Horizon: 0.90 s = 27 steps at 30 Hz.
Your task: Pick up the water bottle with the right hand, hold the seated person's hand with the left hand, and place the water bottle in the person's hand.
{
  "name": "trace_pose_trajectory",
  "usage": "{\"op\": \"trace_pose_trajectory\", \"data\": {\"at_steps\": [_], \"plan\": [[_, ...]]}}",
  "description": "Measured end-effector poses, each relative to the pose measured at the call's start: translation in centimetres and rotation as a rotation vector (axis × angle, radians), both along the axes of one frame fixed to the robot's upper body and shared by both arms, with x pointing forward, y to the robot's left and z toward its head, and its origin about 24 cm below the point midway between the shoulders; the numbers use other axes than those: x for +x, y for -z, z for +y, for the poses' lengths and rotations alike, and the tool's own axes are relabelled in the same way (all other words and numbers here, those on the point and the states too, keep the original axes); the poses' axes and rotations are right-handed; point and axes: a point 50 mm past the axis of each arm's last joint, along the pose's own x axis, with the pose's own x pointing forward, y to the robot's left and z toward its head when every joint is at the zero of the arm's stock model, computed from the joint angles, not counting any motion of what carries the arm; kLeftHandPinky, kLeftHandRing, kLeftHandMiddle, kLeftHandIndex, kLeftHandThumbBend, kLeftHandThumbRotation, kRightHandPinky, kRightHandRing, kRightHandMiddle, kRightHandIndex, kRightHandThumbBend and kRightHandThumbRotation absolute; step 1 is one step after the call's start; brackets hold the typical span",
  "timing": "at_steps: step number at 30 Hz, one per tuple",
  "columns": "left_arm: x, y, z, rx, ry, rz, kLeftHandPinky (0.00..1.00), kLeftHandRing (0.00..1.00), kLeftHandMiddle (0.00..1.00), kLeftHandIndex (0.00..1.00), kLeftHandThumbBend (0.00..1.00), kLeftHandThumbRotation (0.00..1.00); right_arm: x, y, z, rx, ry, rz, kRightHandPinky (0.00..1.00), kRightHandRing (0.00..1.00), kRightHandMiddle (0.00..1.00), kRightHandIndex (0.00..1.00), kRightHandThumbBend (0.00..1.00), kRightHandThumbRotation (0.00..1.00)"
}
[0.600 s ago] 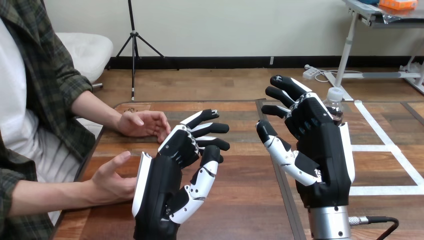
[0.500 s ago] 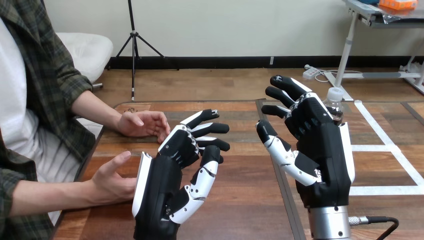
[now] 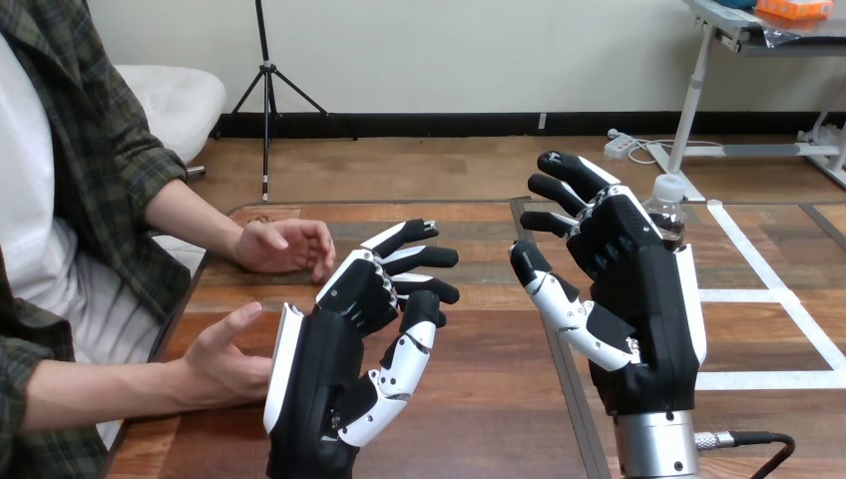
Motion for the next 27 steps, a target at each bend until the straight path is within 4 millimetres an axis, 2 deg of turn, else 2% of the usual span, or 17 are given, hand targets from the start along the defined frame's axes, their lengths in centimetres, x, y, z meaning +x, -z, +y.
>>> {"op": "trace_pose_trajectory", "data": {"at_steps": [11,19,27], "plan": [[0.0,0.0,0.1,-0.011,-0.004,0.002,0.46,0.58,0.69,0.76,0.23,0.37,-0.1,-0.2,-0.2,-0.043,0.019,-0.029,0.7,0.81,0.85,0.77,0.57,0.01],[0.0,0.0,0.1,-0.011,-0.004,0.003,0.46,0.58,0.68,0.76,0.24,0.38,-0.1,-0.9,-0.8,-0.135,0.085,-0.127,0.7,0.8,0.85,0.77,0.61,0.0],[0.0,0.0,0.1,-0.009,-0.002,0.005,0.46,0.57,0.68,0.76,0.25,0.39,0.5,-1.9,-1.4,-0.211,0.156,-0.235,0.72,0.82,0.84,0.79,0.64,0.05]]}}
